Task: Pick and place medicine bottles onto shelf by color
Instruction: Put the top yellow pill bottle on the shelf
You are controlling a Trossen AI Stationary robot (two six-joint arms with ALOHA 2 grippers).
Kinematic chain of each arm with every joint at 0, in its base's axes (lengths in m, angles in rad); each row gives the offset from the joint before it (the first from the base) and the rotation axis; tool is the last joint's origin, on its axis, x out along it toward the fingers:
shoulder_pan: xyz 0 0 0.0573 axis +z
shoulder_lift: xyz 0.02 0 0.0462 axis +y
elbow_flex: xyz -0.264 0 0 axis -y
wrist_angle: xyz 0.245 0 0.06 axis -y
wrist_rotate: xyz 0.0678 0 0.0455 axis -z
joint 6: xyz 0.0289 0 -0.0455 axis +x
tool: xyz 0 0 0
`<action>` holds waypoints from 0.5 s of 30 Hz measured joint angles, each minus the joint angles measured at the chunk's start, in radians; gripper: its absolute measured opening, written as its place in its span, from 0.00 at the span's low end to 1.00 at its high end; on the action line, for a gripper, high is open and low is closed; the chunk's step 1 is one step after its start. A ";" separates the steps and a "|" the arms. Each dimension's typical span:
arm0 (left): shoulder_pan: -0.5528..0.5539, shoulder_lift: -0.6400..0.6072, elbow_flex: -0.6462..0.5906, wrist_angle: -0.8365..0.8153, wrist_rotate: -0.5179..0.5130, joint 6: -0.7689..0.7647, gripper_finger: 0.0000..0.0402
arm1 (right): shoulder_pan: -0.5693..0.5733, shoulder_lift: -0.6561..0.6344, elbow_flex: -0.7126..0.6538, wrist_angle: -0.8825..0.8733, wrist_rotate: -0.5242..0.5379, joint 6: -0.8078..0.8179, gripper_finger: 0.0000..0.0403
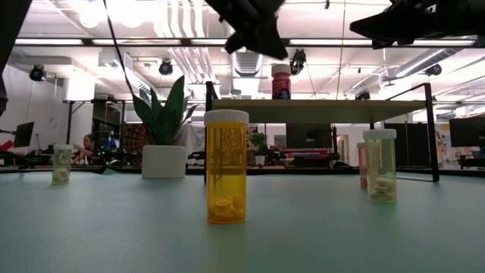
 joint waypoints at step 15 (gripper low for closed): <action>-0.355 -0.249 -0.285 0.207 0.043 0.180 0.10 | 0.000 0.018 0.000 0.001 0.000 0.049 0.02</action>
